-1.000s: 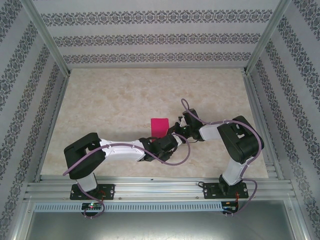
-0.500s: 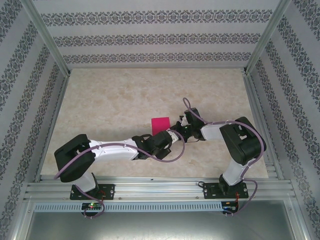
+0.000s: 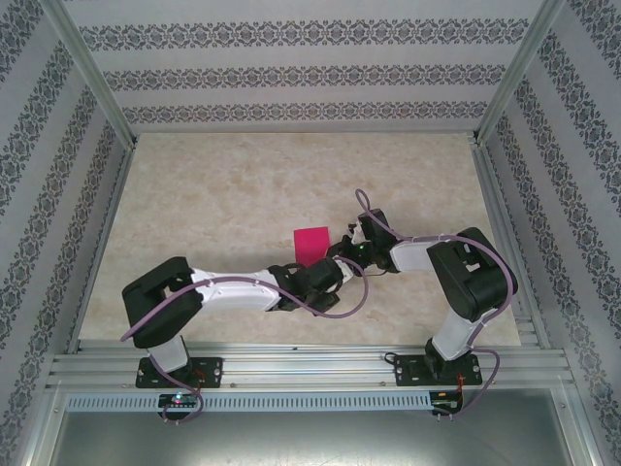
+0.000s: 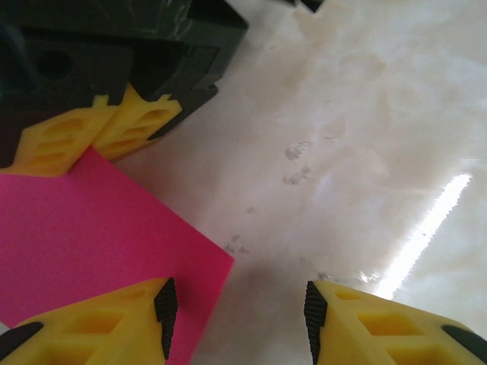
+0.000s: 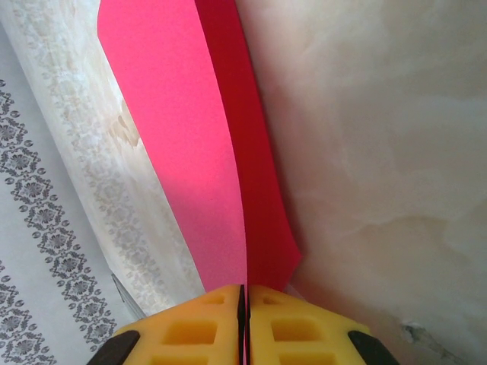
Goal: Fold a paper plane with a square sheet of paper (pick it up from the middle)
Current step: Third fold the triangle at the center of the table.
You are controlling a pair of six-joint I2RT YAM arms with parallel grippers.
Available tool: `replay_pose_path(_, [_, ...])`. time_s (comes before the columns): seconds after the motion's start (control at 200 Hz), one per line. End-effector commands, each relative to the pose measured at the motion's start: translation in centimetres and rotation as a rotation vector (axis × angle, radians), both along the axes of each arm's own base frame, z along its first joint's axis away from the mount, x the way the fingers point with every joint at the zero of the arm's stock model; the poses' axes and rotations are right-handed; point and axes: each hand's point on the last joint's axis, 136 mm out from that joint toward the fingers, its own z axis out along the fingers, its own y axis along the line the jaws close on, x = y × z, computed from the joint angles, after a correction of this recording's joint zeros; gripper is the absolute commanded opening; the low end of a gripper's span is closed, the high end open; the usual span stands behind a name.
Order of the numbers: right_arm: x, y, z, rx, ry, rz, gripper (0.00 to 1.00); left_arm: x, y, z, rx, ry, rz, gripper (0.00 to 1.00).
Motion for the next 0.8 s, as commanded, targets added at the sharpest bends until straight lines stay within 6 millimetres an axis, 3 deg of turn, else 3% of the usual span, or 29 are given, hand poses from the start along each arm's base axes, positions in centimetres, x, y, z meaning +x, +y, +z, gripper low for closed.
replay_pose_path(0.0, [0.4, 0.2, 0.7, 0.017, -0.021, 0.007, 0.11, 1.9, -0.1, 0.9, 0.037, -0.110, 0.035, 0.49])
replay_pose_path(0.045, [0.4, 0.2, 0.7, 0.017, -0.022, 0.008, 0.11, 2.1, -0.1, 1.2, 0.034, -0.126, 0.041, 0.46])
replay_pose_path(0.3, [0.2, 0.0, 0.5, 0.012, -0.018, 0.009, 0.11, 1.6, 0.3, 3.1, -0.028, -0.144, 0.033, 0.00])
replay_pose_path(0.485, [0.0, 0.1, 0.7, 0.018, -0.020, 0.017, 0.13, 1.4, 0.7, 3.4, -0.069, -0.105, 0.042, 0.00])
replay_pose_path(0.535, [0.1, 0.0, 0.8, 0.019, -0.022, 0.015, 0.16, 1.3, 0.7, 3.6, -0.098, -0.077, 0.037, 0.00])
replay_pose_path(0.605, [0.1, -0.3, 1.2, 0.016, -0.031, 0.005, 0.28, 1.0, 0.6, 3.7, -0.143, -0.018, 0.023, 0.00])
replay_pose_path(0.799, [0.5, -2.3, 2.6, -0.077, -0.080, -0.008, 0.37, 0.3, 1.7, 3.6, -0.305, 0.177, 0.031, 0.00])
